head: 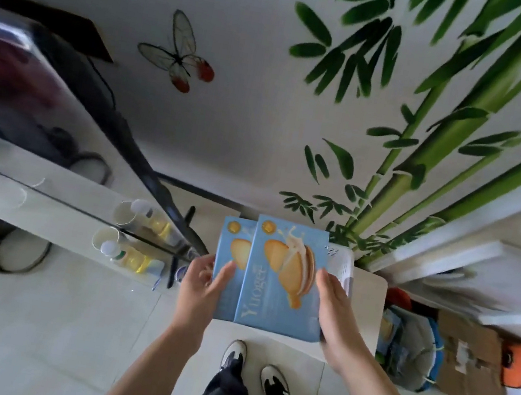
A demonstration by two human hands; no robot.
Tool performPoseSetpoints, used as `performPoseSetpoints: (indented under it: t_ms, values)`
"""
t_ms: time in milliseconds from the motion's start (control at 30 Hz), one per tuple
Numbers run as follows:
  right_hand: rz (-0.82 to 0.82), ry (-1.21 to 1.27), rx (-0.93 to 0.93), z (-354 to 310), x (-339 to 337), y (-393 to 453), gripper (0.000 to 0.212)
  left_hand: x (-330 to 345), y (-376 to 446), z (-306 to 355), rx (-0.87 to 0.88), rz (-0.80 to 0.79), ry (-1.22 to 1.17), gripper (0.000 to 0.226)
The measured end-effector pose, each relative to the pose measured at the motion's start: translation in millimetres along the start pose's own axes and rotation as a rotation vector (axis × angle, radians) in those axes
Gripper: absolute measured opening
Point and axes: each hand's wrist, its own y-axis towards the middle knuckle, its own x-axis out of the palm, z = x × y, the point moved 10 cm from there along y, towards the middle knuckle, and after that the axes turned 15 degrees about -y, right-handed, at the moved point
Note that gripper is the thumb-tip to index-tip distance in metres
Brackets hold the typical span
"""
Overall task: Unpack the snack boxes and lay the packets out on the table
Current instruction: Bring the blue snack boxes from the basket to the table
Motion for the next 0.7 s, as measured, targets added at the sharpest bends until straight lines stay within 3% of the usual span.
performPoseSetpoints:
  t_ms: [133, 233, 433, 533, 700]
  values:
    - [-0.152, 0.01, -0.056, -6, 19, -15, 0.044, -22, -38, 0, 0.056, 0.063, -0.055, 0.061]
    - [-0.231, -0.073, -0.167, -16, 28, -29, 0.059, -32, -73, 2, 0.137, 0.117, -0.079, 0.059]
    - [-0.376, -0.305, -0.379, -31, 58, -66, 0.04, -41, -142, -4, 0.216, 0.219, -0.271, 0.049]
    - [-0.445, -0.349, -0.427, -35, 85, -87, 0.03, -59, -175, -5, 0.276, 0.344, -0.341, 0.046]
    - [-0.58, -0.417, -0.458, -33, 141, -124, 0.026, -113, -223, -22, 0.346, 0.587, -0.394, 0.064]
